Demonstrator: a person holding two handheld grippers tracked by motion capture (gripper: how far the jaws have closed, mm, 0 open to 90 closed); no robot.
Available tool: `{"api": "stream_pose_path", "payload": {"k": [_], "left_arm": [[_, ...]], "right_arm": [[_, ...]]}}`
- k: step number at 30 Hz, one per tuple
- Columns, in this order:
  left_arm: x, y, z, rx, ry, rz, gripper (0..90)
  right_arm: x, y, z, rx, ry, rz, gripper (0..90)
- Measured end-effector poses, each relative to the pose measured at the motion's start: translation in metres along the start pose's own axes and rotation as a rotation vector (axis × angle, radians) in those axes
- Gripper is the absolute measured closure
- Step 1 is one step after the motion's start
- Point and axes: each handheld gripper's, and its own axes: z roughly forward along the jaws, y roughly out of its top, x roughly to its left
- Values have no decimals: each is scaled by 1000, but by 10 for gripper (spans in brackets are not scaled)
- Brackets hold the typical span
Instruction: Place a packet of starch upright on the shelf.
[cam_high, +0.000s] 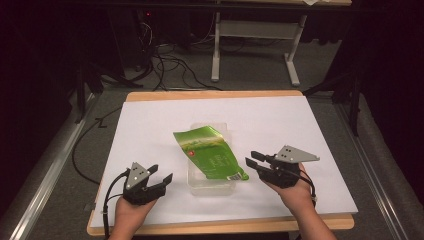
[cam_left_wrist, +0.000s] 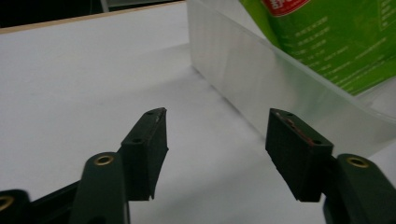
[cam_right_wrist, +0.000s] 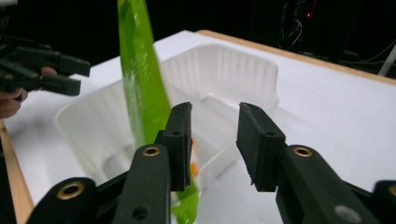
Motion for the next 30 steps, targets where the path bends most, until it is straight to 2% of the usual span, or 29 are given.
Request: {"api": "stream_pose_path", "payload": {"k": [2,6,9,10,13,19,29,30], "left_arm": [[-5,0,4,12,-16,-7,503],[-14,1,15,40,-40,-45,690],[-18,1,22,66,-49,-66,804],[-19,1,24,72,-54,-71,837],[-24,-2,31,101,-75,-62,878],[-34,-5,40,131,-110,-44,880],[-37,-6,41,123,-104,-42,900],[-37,-6,41,123,-105,-42,900]], "right_arm": [[6,-4,0,23,2,-5,720],[16,-8,7,78,7,-22,888],[22,-9,15,126,-14,-21,900],[23,-11,19,145,-23,-36,900],[28,-14,25,178,-51,-54,900],[29,-15,31,182,-54,-58,900],[39,-14,51,194,-50,-72,900],[39,-14,54,198,-55,-85,900]]}}
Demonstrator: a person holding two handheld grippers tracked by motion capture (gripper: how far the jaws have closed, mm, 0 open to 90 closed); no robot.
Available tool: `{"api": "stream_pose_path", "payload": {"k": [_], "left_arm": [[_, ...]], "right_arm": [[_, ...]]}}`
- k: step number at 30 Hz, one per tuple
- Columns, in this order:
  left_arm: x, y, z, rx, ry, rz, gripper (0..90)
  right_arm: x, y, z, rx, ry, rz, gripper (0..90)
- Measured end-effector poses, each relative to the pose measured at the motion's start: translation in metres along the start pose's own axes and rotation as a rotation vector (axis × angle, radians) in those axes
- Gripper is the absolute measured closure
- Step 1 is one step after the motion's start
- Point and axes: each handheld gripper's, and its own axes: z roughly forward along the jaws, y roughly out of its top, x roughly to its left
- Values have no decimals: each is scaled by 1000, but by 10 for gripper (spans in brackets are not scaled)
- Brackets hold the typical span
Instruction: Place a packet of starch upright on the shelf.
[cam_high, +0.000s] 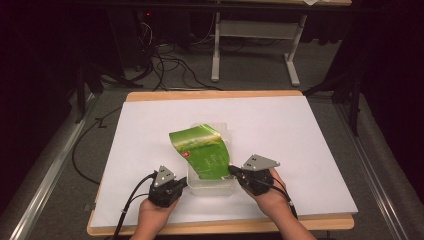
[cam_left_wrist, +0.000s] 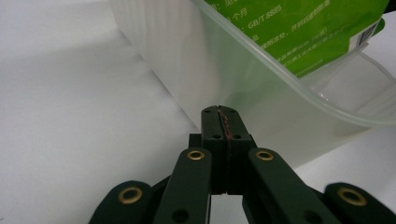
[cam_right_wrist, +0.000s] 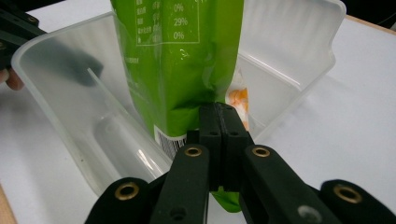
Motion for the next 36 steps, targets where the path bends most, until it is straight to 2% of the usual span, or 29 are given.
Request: {"api": "stream_pose_path", "payload": {"k": [5,8,13,19,23,25,26,29,32,33,35,36], "left_arm": [[0,0,-1,3,-1,3,900],[0,0,0,2,-3,2,900],[-1,0,0,3,3,7,900],[-1,-1,0,3,4,1,900],[-1,-1,1,1,6,0,900],[0,-1,1,3,7,2,900],[0,-1,1,3,8,3,900],[-1,-1,1,7,9,6,900],[0,-1,0,9,10,8,885],[0,-1,0,9,10,8,881],[0,-1,0,8,12,10,878],[0,-1,0,5,16,12,872]], "right_arm": [[-3,-2,-7,4,-24,23,900],[-4,-8,-9,32,-27,20,900],[1,-4,0,32,-13,4,900],[9,1,20,59,47,2,900],[13,1,27,78,46,-13,900],[11,1,28,76,61,-13,900],[9,1,26,66,72,-7,900],[8,2,21,59,65,-6,900],[2,3,6,8,60,16,878],[2,3,6,8,60,16,878],[-3,5,-4,-40,54,45,847],[-8,7,-10,-85,65,76,792]]}}
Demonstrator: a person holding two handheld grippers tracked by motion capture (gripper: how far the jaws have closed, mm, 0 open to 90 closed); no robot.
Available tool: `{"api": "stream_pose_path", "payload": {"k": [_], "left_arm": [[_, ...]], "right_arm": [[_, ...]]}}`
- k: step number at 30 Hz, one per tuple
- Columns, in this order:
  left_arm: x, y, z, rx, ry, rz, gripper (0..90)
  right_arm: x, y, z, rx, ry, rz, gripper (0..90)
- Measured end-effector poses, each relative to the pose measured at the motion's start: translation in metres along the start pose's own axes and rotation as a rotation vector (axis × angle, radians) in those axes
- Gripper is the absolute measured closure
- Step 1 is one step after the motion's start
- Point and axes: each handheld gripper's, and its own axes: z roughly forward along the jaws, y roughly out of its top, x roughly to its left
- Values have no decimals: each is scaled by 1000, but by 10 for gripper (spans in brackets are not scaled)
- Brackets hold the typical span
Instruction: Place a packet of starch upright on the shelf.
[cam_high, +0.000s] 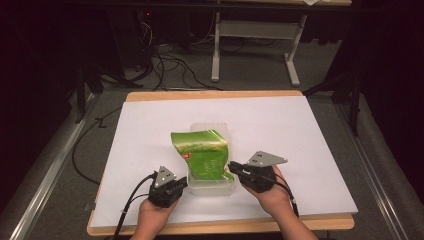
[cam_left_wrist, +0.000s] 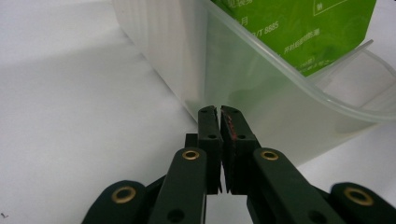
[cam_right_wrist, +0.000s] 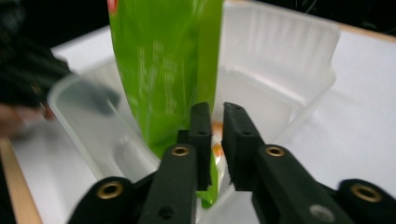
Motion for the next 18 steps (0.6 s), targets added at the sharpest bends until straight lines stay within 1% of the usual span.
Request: {"api": "stream_pose_path", "payload": {"k": [1,2,3,4,5,6,7,8,9,10,11,12,14,16,17,18], "left_arm": [[0,0,0,0,0,0,870],[0,0,0,0,2,1,868],[0,0,0,0,2,2,868],[0,0,0,-1,3,2,864],[0,0,0,-1,3,2,863],[0,0,0,-3,3,2,862],[0,0,0,-3,3,2,863],[0,0,0,-3,3,2,863],[0,0,0,-4,3,2,863],[0,0,0,-4,2,1,863],[0,-1,0,-5,3,0,863],[0,-1,0,-4,2,0,863],[0,-1,0,-4,0,0,863],[1,-1,1,-5,-2,-2,863],[1,-1,1,-5,-2,-2,863],[1,-1,1,-4,-1,-4,864]], "right_arm": [[0,0,0,0,0,0,792],[-3,3,-5,-54,27,32,688],[-3,3,-5,-54,27,32,688],[-3,7,-6,-103,54,46,564],[-3,7,-6,-103,54,46,564],[0,12,-4,-128,55,51,462],[0,12,-4,-128,55,51,462],[1,16,1,-142,54,68,415],[1,16,1,-142,54,68,415],[0,18,8,-155,71,100,410],[0,18,8,-155,71,100,410],[0,18,17,-141,67,83,424],[-1,16,23,-115,66,78,442],[-3,14,26,-117,88,84,513],[-3,14,26,-117,88,84,513],[-2,13,27,-121,122,71,641]]}}
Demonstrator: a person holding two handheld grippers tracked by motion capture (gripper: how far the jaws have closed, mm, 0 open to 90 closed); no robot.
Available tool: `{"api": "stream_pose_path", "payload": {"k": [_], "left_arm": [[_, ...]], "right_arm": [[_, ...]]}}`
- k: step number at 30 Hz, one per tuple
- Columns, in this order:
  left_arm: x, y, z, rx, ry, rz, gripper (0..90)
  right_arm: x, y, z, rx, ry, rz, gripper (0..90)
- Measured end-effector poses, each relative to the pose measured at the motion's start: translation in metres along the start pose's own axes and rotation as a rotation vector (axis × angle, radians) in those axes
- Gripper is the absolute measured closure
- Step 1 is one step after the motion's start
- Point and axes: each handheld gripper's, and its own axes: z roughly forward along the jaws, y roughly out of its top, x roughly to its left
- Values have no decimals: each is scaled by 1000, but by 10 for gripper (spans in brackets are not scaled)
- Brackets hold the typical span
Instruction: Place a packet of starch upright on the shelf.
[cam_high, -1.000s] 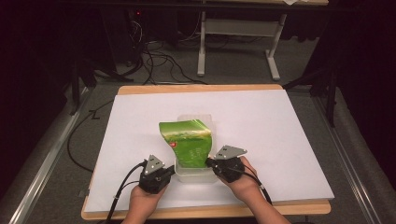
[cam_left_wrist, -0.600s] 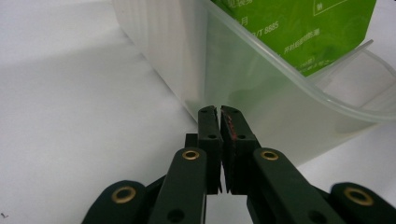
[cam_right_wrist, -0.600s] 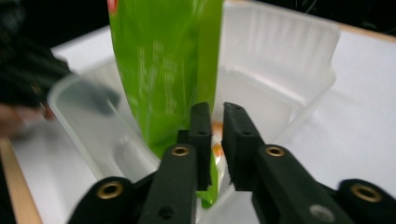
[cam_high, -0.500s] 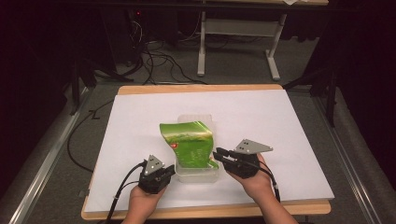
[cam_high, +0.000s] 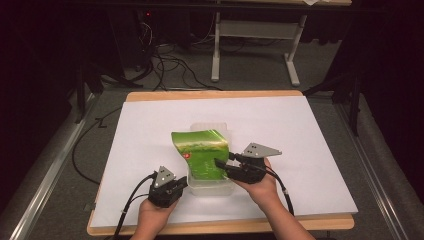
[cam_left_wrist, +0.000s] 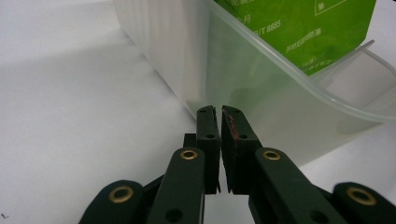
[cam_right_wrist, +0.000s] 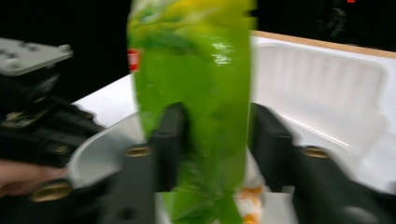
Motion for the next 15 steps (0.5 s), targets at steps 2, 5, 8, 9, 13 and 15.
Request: {"api": "stream_pose_path", "payload": {"k": [2,5,8,9,13,15], "left_arm": [[0,0,0,0,1,0,864],[0,0,0,1,1,1,864],[0,0,0,1,0,0,864],[0,0,-1,1,-1,-1,864],[0,0,-1,0,-4,0,864],[0,0,-1,0,-5,1,863]], "right_arm": [[3,0,-1,9,-14,-33,750],[3,-1,-2,22,-16,-33,797],[0,-6,-3,33,-16,-7,818],[0,-6,-3,33,-16,-7,818],[-1,-11,-4,43,-24,0,826],[-4,-16,-6,46,-30,17,830]]}}
